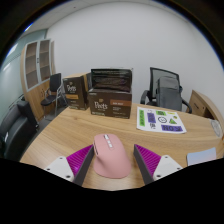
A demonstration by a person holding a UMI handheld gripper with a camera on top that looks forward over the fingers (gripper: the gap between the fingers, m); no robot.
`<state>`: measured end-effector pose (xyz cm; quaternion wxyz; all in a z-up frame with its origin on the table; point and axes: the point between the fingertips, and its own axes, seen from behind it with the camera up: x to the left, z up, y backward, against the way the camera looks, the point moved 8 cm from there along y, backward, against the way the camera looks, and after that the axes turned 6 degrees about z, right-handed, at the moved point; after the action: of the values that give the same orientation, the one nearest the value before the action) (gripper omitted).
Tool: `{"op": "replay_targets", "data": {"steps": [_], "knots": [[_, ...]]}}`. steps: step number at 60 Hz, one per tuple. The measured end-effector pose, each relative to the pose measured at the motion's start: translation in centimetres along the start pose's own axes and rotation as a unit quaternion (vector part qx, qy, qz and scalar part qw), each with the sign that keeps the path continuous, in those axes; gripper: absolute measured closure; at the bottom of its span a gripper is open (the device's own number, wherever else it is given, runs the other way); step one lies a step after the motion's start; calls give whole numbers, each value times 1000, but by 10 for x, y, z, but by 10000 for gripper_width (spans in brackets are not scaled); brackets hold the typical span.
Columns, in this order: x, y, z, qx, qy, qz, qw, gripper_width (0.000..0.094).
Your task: Arrange mouse
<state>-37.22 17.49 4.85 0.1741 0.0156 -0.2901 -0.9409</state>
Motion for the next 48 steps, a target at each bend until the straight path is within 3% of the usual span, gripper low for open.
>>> {"op": "replay_targets", "data": {"steps": [10,13,15,28,34,39,43,48], "knots": [[-18,-22,5,-1,-16,2,1000,140],[-21,-26,8,-3,-17,5,1000,218],[-24,-28,7,2,-16,-1,1000,378],[-26,-26,7,12,-19,-1,1000,514],[-23,-19,12,21,-35,21,999,527],[-24,13,50,-30,-33,40,998,523],[-39,49,87,-79,-25,40,996,524],[-80,94,122,-112,-24,28,993,525]]}}
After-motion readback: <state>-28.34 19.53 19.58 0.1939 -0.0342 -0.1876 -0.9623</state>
